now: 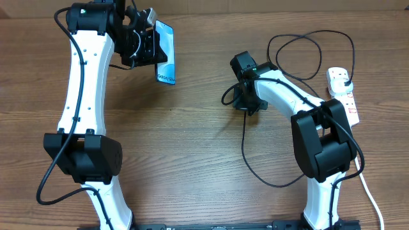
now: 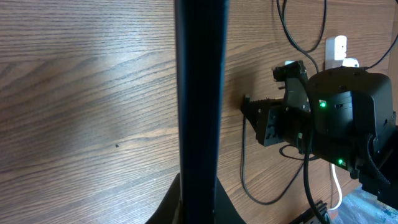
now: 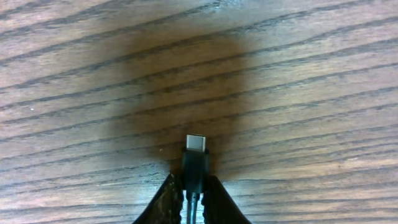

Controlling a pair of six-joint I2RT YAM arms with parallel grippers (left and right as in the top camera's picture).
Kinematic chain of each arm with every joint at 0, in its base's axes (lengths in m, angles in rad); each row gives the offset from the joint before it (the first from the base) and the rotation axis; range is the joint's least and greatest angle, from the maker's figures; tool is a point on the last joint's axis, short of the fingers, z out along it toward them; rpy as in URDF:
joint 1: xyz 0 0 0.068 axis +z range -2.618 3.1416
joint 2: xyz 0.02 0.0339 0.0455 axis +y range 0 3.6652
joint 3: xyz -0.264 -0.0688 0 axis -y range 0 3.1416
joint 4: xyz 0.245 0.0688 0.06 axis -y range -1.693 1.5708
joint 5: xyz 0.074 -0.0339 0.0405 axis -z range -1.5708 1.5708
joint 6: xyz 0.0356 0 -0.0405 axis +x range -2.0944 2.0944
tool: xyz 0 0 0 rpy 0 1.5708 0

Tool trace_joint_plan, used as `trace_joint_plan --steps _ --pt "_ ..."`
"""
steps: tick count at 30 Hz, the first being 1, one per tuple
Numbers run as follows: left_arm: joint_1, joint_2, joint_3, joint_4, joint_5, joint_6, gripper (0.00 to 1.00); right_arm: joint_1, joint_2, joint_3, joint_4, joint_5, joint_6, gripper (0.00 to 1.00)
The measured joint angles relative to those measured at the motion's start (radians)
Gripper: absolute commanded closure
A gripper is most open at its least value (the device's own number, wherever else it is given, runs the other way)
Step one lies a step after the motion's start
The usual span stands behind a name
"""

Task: Plug charger to phone and switch on socket
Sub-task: 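Lower the right gripper and close it on the USB-C plug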

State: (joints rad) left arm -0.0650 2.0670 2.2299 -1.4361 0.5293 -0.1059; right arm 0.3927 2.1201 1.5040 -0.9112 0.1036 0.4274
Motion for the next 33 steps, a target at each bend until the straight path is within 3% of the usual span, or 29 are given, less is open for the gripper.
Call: trace_joint_plan --steps 14,33 --pt "0.000 0.000 0.000 0.000 0.000 0.000 0.96 0.000 0.000 0.000 0.003 -0.003 0.010 0.87" --pt "0.000 0.000 0.000 0.000 0.000 0.000 0.96 0.000 0.000 0.000 0.002 -0.011 0.015 0.94"
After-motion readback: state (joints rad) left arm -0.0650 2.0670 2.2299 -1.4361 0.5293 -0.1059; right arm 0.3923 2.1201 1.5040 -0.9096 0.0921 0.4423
